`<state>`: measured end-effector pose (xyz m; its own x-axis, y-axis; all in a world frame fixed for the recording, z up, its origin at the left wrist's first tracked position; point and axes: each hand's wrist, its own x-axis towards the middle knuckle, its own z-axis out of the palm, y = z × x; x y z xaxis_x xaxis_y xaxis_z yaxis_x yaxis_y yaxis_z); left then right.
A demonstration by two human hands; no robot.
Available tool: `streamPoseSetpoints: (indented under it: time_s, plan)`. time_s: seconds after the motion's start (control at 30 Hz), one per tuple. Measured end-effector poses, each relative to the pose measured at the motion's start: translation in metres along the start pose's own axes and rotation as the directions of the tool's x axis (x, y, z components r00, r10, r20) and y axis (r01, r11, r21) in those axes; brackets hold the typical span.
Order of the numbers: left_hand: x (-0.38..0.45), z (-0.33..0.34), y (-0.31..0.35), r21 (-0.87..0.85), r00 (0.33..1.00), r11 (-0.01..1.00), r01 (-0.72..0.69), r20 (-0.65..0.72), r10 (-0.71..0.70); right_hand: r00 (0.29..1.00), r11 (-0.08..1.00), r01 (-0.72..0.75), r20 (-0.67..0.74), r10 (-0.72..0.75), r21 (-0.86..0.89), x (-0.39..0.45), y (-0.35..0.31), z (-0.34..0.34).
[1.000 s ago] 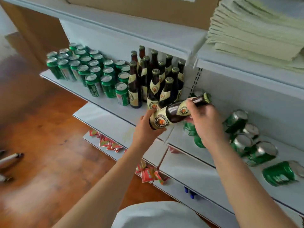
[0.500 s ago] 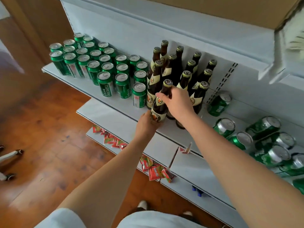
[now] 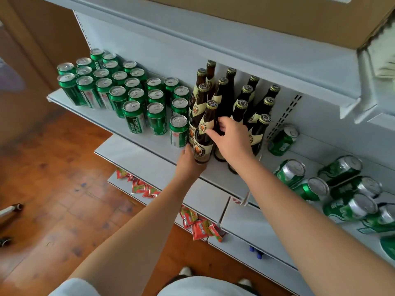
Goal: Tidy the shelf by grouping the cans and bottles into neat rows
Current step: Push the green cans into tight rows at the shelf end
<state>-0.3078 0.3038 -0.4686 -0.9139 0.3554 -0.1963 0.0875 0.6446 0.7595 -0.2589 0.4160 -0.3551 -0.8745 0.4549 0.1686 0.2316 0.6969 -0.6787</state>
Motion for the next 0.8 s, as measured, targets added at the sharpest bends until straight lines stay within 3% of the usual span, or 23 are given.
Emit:
streamPoseSetpoints:
  time_s: [0.1,0.17,0.27,0.37,0.43,0.53,0.63,0.7,0.8]
  plan:
    - [-0.041,-0.005,0.008,0.024,0.983,1.0,-0.017,-0.181,0.021,0.977,0.992,0.124,-0.179,-0.115,0.038,-0.037,0.004,-0.034]
    - [-0.076,-0.001,0.02,0.018,0.946,0.981,-0.192,-0.262,0.189,0.928,0.981,0.186,-0.318,-0.194,-0.055,-0.065,0.022,-0.063]
    - [-0.115,0.022,0.053,-0.019,0.889,0.895,-0.445,-0.127,0.439,0.864,0.99,0.06,-0.489,-0.117,-0.131,-0.099,0.075,-0.106]
    - [-0.126,0.057,0.091,-0.05,0.839,0.838,-0.543,0.022,0.544,0.814,0.962,-0.199,-0.578,0.057,-0.185,-0.127,0.139,-0.141]
    - [-0.121,0.081,0.112,-0.046,0.846,0.849,-0.526,0.075,0.528,0.811,0.924,-0.318,-0.565,0.15,-0.211,-0.145,0.173,-0.154]
    - [-0.103,0.115,0.132,0.081,0.85,0.852,-0.517,0.165,0.5,0.892,0.895,-0.306,-0.425,0.151,-0.324,-0.162,0.203,-0.152]
    - [-0.085,0.137,0.15,0.27,0.822,0.785,-0.558,0.306,0.48,0.926,0.823,-0.301,-0.353,0.132,-0.481,-0.163,0.218,-0.155]
    - [-0.072,0.147,0.161,0.373,0.796,0.711,-0.597,0.389,0.464,0.909,0.733,-0.395,-0.354,0.221,-0.554,-0.164,0.23,-0.168]
    - [-0.054,0.156,0.171,0.417,0.753,0.637,-0.649,0.47,0.46,0.924,0.695,-0.383,-0.264,0.278,-0.609,-0.169,0.255,-0.189]
